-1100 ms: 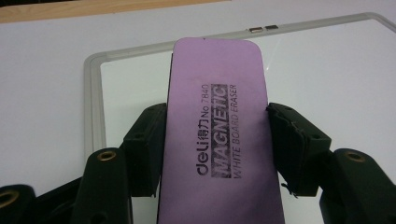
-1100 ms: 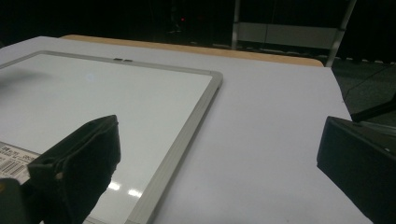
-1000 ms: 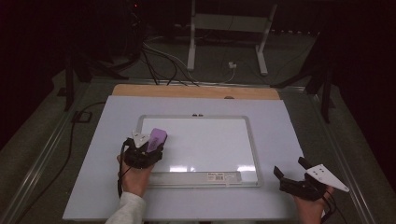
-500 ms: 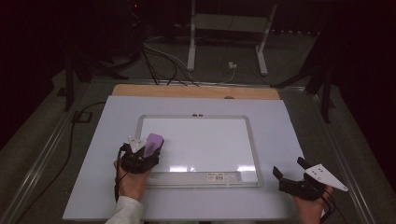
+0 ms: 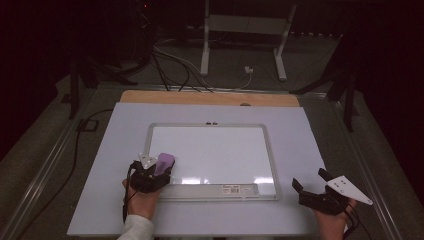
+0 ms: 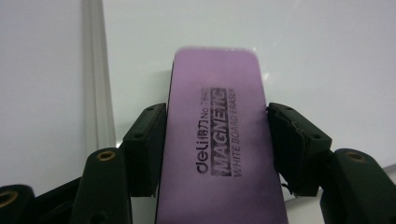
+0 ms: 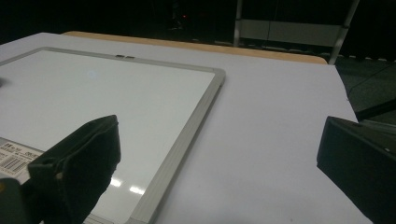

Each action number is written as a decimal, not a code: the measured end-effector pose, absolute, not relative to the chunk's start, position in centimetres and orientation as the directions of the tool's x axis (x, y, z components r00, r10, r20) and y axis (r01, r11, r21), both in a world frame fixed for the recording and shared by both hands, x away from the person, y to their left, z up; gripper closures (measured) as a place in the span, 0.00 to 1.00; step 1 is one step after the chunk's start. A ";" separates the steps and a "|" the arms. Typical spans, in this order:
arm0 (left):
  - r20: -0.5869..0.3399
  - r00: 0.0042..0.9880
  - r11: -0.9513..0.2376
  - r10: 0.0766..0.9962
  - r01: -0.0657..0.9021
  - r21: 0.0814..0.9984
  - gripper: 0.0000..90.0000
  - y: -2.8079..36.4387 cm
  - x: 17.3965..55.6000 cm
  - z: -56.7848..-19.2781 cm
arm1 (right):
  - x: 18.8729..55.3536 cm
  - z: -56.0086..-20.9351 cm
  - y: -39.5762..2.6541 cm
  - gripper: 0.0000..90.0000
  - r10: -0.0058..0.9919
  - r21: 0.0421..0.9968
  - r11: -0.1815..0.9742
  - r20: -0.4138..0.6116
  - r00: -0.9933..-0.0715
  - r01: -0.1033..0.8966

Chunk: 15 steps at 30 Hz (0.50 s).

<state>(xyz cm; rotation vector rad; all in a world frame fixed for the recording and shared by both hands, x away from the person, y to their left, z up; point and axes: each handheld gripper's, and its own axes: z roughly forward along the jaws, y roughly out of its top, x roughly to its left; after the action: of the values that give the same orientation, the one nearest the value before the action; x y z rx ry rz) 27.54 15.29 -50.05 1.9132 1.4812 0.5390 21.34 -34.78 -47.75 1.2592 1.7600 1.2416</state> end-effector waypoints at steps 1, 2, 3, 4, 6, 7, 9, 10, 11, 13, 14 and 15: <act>-0.064 0.278 -0.152 0.959 0.689 0.709 0.42 15.3 27.5 -50.1 | 21.3 -47.8 -34.8 0.00 0.940 0.935 0.096 0.027 -0.340 0.341; -0.057 0.286 -0.161 0.956 0.680 0.715 0.40 15.3 27.5 -50.0 | 21.3 -47.7 -34.8 0.00 0.940 0.935 0.096 0.027 -0.340 0.341; -0.036 0.289 -0.174 0.957 0.665 0.726 0.36 15.2 27.5 -49.7 | 21.3 -47.7 -34.8 0.00 0.940 0.935 0.096 0.027 -0.339 0.341; -0.019 0.296 -0.187 0.955 0.650 0.736 0.33 15.2 27.4 -49.5 | 21.3 -47.7 -34.8 0.00 0.941 0.936 0.096 0.026 -0.339 0.339; 0.011 0.325 -0.218 0.946 0.611 0.761 0.32 15.0 27.1 -48.9 | 21.3 -47.7 -34.9 0.00 0.941 0.936 0.094 0.028 -0.337 0.339; 0.029 0.341 -0.238 0.940 0.590 0.771 0.32 14.8 26.9 -48.6 | 21.3 -47.7 -34.9 0.00 0.941 0.936 0.093 0.028 -0.337 0.339; 0.040 0.384 -0.274 0.923 0.578 0.769 0.35 14.5 26.7 -48.4 | 21.3 -47.7 -34.9 0.00 0.941 0.936 0.095 0.027 -0.337 0.339; 0.048 0.394 -0.289 0.918 0.580 0.762 0.37 14.3 26.6 -48.5 | 21.3 -47.7 -34.8 0.00 0.941 0.936 0.095 0.028 -0.338 0.340; 0.051 0.395 -0.294 0.917 0.586 0.755 0.38 14.2 26.6 -48.6 | 21.3 -47.7 -34.8 0.00 0.940 0.936 0.096 0.027 -0.339 0.340; 0.046 0.393 -0.296 0.918 0.605 0.739 0.39 14.3 26.8 -48.8 | 21.3 -47.7 -34.8 0.00 0.940 0.936 0.096 0.026 -0.339 0.339; 0.043 0.390 -0.297 0.920 0.619 0.727 0.39 14.3 27.0 -49.1 | 21.3 -47.7 -34.8 0.00 0.940 0.936 0.096 0.026 -0.339 0.338; 0.050 0.383 -0.299 0.923 0.628 0.718 0.39 14.5 27.1 -49.1 | 21.3 -47.7 -34.9 0.00 0.941 0.936 0.095 0.027 -0.339 0.338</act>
<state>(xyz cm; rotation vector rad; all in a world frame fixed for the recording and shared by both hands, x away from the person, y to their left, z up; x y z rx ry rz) 27.11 14.47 -49.13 2.0340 1.3276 0.6225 21.32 -34.85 -47.72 1.2593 1.7561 1.2433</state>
